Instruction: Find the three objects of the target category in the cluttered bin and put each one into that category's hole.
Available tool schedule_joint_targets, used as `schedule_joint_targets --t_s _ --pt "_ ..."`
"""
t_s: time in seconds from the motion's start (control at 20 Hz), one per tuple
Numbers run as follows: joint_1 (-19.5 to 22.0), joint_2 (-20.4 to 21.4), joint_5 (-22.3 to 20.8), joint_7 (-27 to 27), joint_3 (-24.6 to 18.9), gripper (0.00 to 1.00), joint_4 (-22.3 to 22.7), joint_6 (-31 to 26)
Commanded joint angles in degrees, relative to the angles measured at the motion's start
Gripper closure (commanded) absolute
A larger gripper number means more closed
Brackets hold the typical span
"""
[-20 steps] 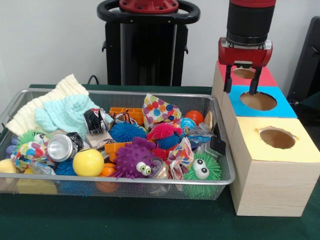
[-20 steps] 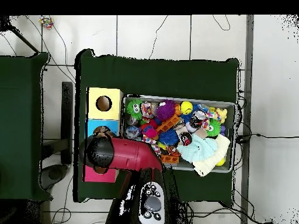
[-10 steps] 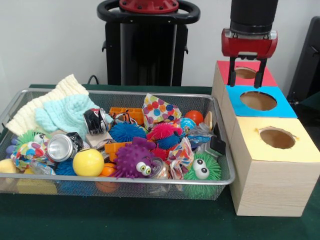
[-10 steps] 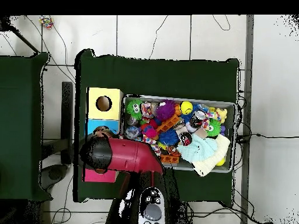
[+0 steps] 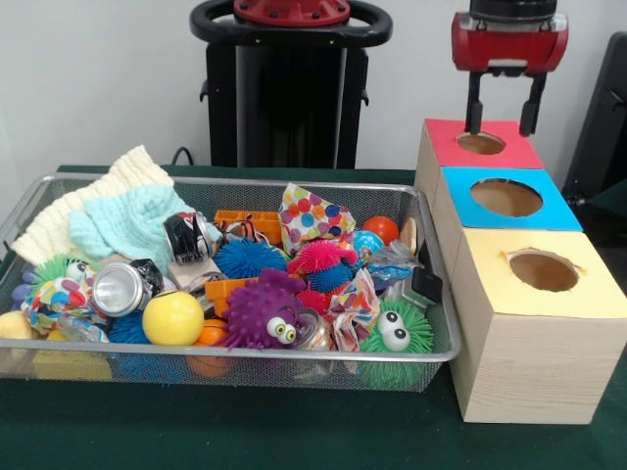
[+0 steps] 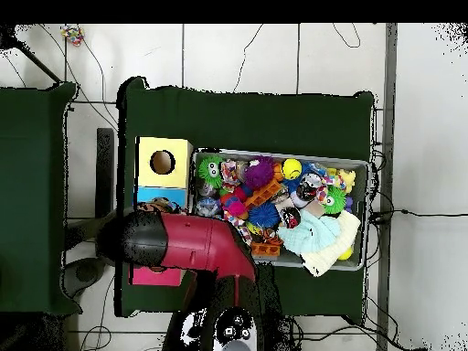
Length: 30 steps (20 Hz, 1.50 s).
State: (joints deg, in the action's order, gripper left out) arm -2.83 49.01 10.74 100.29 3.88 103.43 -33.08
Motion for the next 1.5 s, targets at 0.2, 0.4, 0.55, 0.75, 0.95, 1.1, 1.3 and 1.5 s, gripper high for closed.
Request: schedule_joint_targets --t_s 0.2,0.4,0.55,0.75,0.95,1.1,1.3,1.5 --pt "-1.0 -3.9 -3.4 5.6 -2.4 0.0 -8.2 -8.4" --pt "0.2 -6.7 -3.3 3.5 -4.0 0.0 -9.0 -6.4" --pt "0.9 -7.1 -3.8 3.2 -3.2 0.0 -9.6 -5.5" --pt "3.1 -6.7 -3.1 2.8 -2.7 0.0 -9.4 -4.9" --pt "6.1 -5.9 -1.8 1.6 -4.0 0.0 -6.9 -4.9" --pt "6.8 -4.6 -2.2 1.9 -3.7 0.0 -4.8 -3.8" --pt "9.1 -4.5 -2.2 0.7 -5.6 0.0 -0.3 0.0" --pt "8.1 -3.6 -4.8 1.6 -3.1 0.0 -0.7 -1.3"
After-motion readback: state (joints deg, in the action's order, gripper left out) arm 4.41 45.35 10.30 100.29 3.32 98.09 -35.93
